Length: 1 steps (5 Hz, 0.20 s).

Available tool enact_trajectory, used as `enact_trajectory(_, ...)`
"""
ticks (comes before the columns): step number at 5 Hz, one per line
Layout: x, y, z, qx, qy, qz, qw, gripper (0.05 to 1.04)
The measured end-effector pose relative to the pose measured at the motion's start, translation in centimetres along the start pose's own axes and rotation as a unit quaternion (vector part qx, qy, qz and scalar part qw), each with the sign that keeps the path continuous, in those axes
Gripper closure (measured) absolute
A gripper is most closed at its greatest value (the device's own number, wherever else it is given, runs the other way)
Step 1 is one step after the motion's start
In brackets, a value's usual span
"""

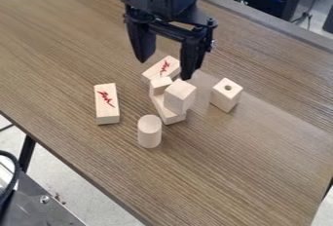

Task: Put the white cube on top of the white rectangle

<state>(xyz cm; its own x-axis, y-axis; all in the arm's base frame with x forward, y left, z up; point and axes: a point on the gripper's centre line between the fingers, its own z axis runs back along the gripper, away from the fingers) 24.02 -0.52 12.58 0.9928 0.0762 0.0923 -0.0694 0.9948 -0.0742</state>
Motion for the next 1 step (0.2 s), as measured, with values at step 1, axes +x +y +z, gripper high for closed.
enact_trajectory(1,-0.18,-0.51,-0.17,-0.005,0.009,-0.015,0.9998,0.085)
